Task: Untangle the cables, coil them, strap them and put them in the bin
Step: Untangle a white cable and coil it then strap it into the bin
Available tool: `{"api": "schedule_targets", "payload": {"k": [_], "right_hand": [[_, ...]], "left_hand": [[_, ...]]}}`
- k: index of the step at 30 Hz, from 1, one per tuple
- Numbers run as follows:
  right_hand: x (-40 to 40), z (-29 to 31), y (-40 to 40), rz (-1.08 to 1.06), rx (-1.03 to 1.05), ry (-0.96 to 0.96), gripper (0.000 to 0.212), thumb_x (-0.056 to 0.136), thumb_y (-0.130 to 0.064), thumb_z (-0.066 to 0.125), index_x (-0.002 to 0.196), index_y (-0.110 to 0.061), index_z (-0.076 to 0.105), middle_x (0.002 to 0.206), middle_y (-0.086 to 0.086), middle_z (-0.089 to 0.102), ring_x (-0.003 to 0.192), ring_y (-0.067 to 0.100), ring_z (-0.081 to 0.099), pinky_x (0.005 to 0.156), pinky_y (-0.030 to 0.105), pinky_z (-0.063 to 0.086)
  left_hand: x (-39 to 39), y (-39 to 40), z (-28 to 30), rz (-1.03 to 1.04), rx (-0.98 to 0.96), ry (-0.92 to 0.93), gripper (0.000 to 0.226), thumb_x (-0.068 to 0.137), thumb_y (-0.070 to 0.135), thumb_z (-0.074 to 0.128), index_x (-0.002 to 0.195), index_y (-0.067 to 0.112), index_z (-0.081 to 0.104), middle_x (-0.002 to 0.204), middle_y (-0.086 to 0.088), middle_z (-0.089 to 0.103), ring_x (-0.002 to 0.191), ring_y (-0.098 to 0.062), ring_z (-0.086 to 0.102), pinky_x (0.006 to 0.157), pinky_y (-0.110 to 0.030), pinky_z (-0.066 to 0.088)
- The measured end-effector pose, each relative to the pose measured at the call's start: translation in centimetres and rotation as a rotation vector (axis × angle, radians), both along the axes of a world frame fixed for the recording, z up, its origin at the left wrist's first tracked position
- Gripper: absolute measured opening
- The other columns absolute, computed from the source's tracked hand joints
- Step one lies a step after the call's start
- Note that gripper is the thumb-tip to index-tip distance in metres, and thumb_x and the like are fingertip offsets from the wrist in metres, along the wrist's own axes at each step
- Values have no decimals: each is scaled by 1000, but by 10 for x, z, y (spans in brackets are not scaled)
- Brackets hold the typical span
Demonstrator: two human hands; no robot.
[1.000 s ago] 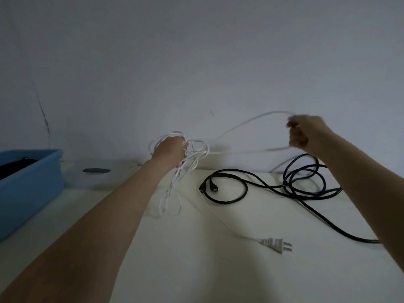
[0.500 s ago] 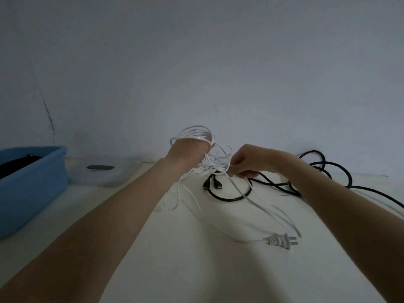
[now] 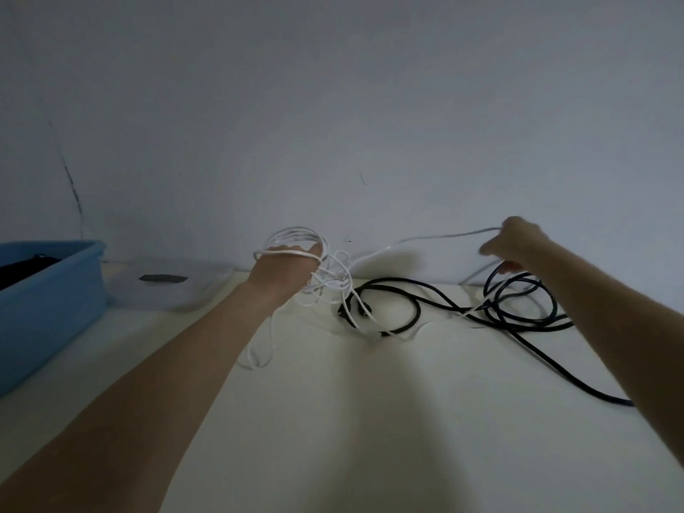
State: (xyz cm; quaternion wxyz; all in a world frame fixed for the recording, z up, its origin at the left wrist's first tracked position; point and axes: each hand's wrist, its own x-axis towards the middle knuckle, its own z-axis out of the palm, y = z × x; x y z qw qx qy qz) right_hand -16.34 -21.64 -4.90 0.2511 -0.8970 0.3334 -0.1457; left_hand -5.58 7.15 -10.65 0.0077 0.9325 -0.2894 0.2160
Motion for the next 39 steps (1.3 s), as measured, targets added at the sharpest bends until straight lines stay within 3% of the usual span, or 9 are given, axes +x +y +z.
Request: {"api": "schedule_targets", "payload": {"k": [3, 5, 9, 13, 17, 24, 28, 33, 39], "right_hand": [[17, -2, 35, 322, -525, 76, 65, 85, -14, 61, 143, -18, 30, 148, 10, 30, 116, 32, 53, 89, 38, 46], [25, -4, 64, 678, -613, 46, 72, 86, -7, 60, 146, -25, 25, 153, -1, 23, 127, 25, 45, 101, 35, 39], [36, -25, 98, 901, -353, 193, 36, 87, 0, 53, 119, -16, 57, 101, 0, 60, 59, 5, 62, 51, 17, 51], [35, -23, 95, 842, -332, 96, 25, 89, -8, 55, 64, -11, 59, 47, -6, 59, 33, 4, 52, 46, 18, 47], [28, -7, 75, 760, -253, 10, 22, 94, -21, 54, 81, -7, 65, 64, 6, 68, 29, 3, 49, 40, 17, 43], [23, 25, 62, 431, -94, -340, 35, 97, -24, 47, 83, -1, 69, 53, 3, 57, 24, 4, 40, 37, 12, 35], [28, 23, 84, 431, -11, -297, 33, 97, -18, 46, 78, 0, 66, 50, 3, 53, 22, 1, 39, 30, 12, 31], [24, 38, 55, 80, 406, -733, 28, 97, -16, 41, 85, -1, 61, 46, 2, 55, 19, 2, 37, 26, 10, 24], [6, 8, 11, -33, 300, -384, 34, 95, -5, 39, 66, 1, 56, 47, 6, 57, 40, 16, 46, 33, 15, 34]], "left_hand": [[-1, -11, 2, -56, 63, -50, 28, 103, 27, 33, 122, 15, 47, 63, 9, 31, 65, -15, 40, 59, -25, 27], [-7, -15, 5, -101, 119, -116, 27, 102, 27, 34, 123, 14, 45, 65, 8, 36, 69, -19, 43, 63, -28, 27], [-18, -18, 9, -129, 265, -338, 32, 101, 20, 37, 132, 15, 38, 98, -4, 63, 86, -26, 60, 63, -30, 30], [-17, -15, 10, -134, 319, -333, 31, 100, 20, 42, 130, 13, 43, 94, -7, 66, 81, -27, 63, 59, -30, 30], [-16, -5, 10, -130, 339, -353, 35, 72, 21, 80, 102, 15, 64, 55, 0, 61, 43, -19, 56, 44, -22, 21], [-24, -25, 34, -157, 318, -471, 37, 100, 14, 40, 136, 7, 38, 99, -9, 68, 84, -26, 67, 62, -30, 44], [-50, -63, 45, -228, 206, -296, 36, 102, 27, 32, 137, 19, 38, 110, -4, 62, 100, -21, 58, 74, -25, 37], [-41, -45, 28, -252, 160, -218, 46, 102, 41, 21, 126, 11, 48, 110, -8, 63, 102, -25, 59, 84, -29, 43], [-6, -8, 26, 155, -413, 330, 35, 101, 29, 39, 81, 8, 58, 64, -7, 59, 48, -17, 52, 51, -22, 37]]}}
